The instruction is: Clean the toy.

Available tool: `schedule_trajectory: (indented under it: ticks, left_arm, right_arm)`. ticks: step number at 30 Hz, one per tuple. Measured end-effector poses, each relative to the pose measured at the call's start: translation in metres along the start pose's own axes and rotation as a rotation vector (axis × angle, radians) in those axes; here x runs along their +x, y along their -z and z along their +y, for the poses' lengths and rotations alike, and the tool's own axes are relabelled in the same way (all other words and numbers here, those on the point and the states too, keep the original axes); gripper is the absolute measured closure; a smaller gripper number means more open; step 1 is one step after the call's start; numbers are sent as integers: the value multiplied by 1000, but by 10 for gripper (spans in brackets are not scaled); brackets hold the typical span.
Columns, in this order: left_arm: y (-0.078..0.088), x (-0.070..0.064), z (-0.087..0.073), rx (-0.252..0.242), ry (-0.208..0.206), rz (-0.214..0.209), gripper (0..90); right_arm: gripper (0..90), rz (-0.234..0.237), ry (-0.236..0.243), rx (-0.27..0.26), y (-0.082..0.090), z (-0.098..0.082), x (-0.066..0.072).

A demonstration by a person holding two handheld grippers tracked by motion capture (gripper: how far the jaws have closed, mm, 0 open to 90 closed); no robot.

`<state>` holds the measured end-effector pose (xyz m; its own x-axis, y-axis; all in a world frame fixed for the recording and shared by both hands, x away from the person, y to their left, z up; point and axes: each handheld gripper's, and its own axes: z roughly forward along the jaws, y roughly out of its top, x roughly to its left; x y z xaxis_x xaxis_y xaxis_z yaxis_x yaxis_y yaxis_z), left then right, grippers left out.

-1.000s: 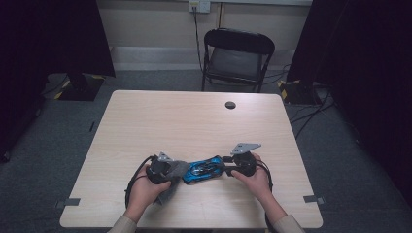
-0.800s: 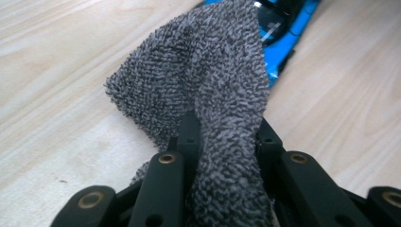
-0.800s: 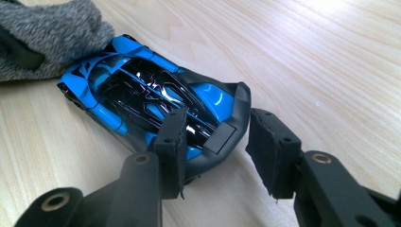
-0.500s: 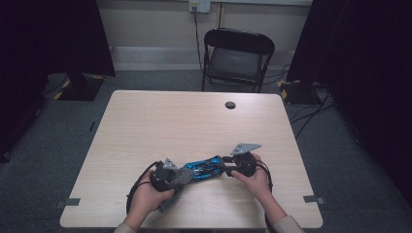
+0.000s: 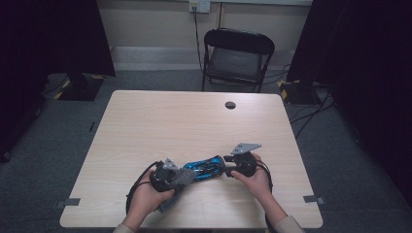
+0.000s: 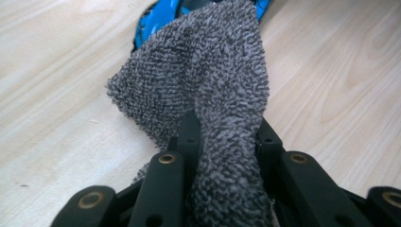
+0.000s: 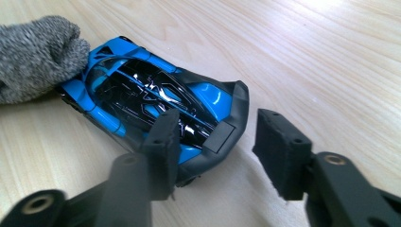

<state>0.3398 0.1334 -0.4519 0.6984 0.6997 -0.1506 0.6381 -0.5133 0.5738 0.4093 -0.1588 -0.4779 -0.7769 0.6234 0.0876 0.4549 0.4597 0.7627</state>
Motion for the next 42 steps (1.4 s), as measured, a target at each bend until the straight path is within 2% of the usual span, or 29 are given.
schedule_trajectory:
  ticks: [5, 7, 9, 11, 13, 15, 16, 21, 23, 27, 28, 31, 32, 34, 38, 42]
  left_arm:
    - [6, 6, 5, -25, 14, 19, 714]
    - [7, 8, 6, -29, 16, 25, 714]
    - [10, 15, 11, -49, 35, 42, 714]
    - [10, 17, 13, -51, 33, 49, 713]
    - [10, 23, 18, -75, 53, 66, 713]
    - [10, 25, 21, -81, 55, 78, 711]
    - [9, 30, 26, -87, 73, 86, 712]
    - [1, 42, 38, -100, 80, 118, 712]
    - [-4, 45, 40, -104, 98, 124, 711]
    - [-12, 50, 41, -96, 104, 132, 710]
    - [-17, 54, 41, -91, 117, 135, 710]
    - [-24, 60, 40, -104, 152, 131, 709]
    - [-26, 60, 40, -103, 152, 124, 708]
    - [-30, 59, 39, -101, 151, 118, 707]
    - [-33, 57, 38, -101, 142, 115, 705]
    - [-33, 57, 38, -100, 129, 116, 704]
  right_arm:
    - [389, 0, -2, 12, 3, 2, 0]
    - [383, 5, -5, 10, 4, 2, 0]
    - [379, 8, 0, 12, 8, 1, 0]
    - [388, 16, -4, 5, 11, 1, -1]
    - [434, 28, 0, 0, 14, 1, 0]
    - [444, 37, -3, -4, 15, 1, 1]
    - [450, 44, -6, -5, 16, 2, 3]
    - [461, 54, -9, -1, 16, 2, 4]
    - [461, 55, 0, 15, 14, 0, 4]
    - [427, 64, -4, 24, 14, -4, 3]
    - [384, 80, -14, 22, 14, -6, 2]
    - [367, 103, 12, 28, 14, -9, 2]
    - [366, 113, 20, 30, 14, -10, 3]
    - [357, 102, 48, 50, 12, -10, 5]
    - [351, 106, 41, 55, 10, -11, 6]
    - [357, 99, 62, 79, 6, -12, 8]
